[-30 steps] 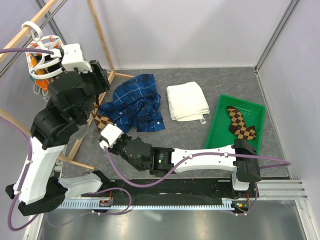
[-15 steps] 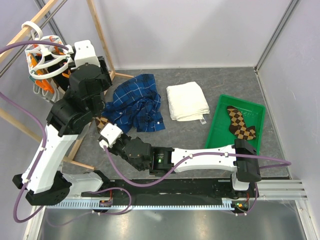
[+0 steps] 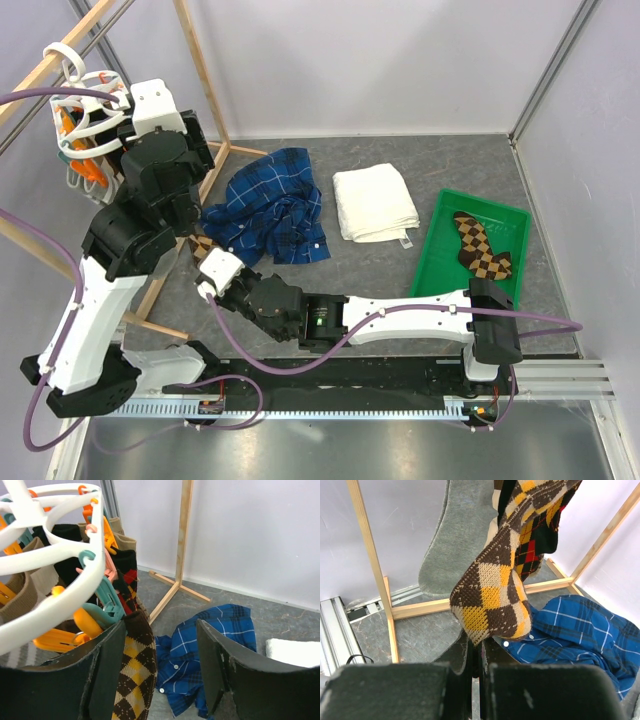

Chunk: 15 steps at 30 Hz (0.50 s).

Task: Remove the socks clipped to the hanger
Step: Remove the sock from the hanger.

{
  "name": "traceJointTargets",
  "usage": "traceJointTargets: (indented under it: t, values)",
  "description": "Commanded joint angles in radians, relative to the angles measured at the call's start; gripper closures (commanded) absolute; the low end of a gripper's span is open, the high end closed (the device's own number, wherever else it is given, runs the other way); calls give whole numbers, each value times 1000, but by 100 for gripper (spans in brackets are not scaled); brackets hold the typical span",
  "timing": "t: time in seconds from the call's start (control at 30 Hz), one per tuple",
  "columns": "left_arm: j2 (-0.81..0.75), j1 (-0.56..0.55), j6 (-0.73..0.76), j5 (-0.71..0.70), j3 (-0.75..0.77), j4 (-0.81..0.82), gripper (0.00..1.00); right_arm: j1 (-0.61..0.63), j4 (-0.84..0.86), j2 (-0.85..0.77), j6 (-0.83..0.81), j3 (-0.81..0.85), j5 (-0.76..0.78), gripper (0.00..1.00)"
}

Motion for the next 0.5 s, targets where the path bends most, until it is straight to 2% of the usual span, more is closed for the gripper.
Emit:
traceJointTargets:
  t: [0.0,0.17,0.47]
  values:
    - [1,4,79,-45,42,43,34,2,16,-12,-26,27,-21,100]
    - [21,7,107,-73,60,46,35,3,-47,-40,3,55,10,100]
    - [53,7,174,-165,122,45,37,54,-63,-92,-70,58,34,100]
